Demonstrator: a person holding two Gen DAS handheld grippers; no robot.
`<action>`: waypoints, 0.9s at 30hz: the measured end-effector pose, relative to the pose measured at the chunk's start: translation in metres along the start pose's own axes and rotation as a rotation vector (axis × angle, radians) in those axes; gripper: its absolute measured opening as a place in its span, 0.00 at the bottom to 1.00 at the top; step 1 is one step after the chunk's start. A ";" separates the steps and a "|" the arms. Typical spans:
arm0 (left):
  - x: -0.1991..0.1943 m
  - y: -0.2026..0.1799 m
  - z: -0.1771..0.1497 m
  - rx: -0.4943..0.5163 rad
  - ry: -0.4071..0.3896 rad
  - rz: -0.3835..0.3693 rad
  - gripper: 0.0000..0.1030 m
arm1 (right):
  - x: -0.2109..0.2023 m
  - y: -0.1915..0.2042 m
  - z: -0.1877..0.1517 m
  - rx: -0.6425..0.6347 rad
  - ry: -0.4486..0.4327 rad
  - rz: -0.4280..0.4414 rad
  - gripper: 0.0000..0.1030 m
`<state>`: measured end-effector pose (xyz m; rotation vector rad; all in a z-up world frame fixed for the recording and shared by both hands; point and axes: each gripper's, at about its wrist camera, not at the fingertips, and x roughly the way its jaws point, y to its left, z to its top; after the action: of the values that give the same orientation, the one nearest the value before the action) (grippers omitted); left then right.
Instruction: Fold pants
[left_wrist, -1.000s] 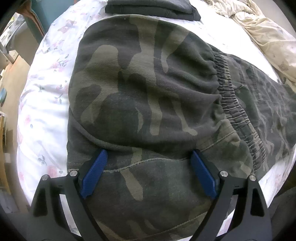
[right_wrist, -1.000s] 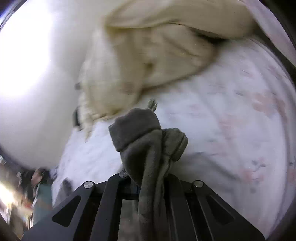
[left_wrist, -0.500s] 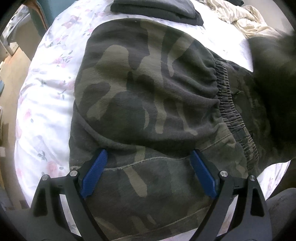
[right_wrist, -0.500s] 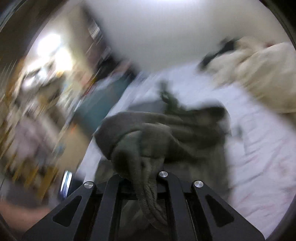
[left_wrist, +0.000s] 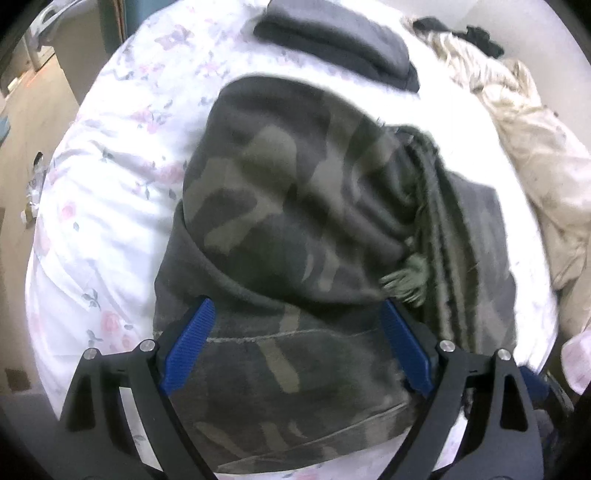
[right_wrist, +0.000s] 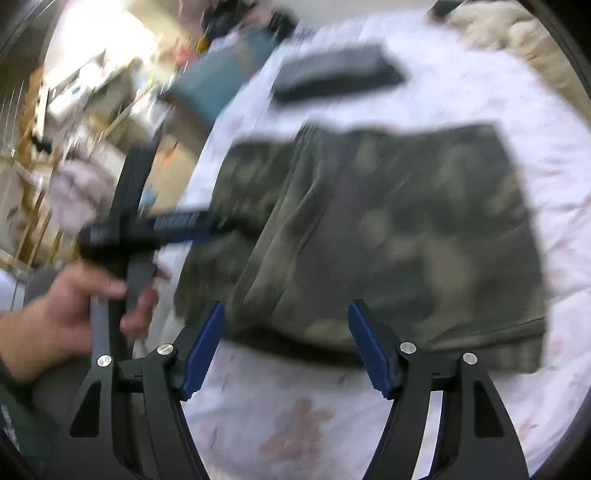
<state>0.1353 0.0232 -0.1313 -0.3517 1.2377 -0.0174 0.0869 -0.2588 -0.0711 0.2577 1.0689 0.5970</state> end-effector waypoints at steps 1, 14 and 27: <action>-0.004 -0.002 0.000 0.007 -0.018 -0.005 0.86 | -0.004 -0.007 0.004 0.034 -0.040 -0.040 0.65; -0.026 -0.057 0.000 0.188 -0.172 -0.113 0.86 | 0.059 -0.056 -0.013 0.399 0.141 0.002 0.39; -0.013 -0.039 0.004 0.118 -0.114 -0.047 0.86 | -0.027 -0.173 -0.061 0.953 -0.177 -0.311 0.68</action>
<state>0.1414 -0.0102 -0.1071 -0.2751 1.1101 -0.1092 0.0815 -0.4206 -0.1621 0.9324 1.1285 -0.2529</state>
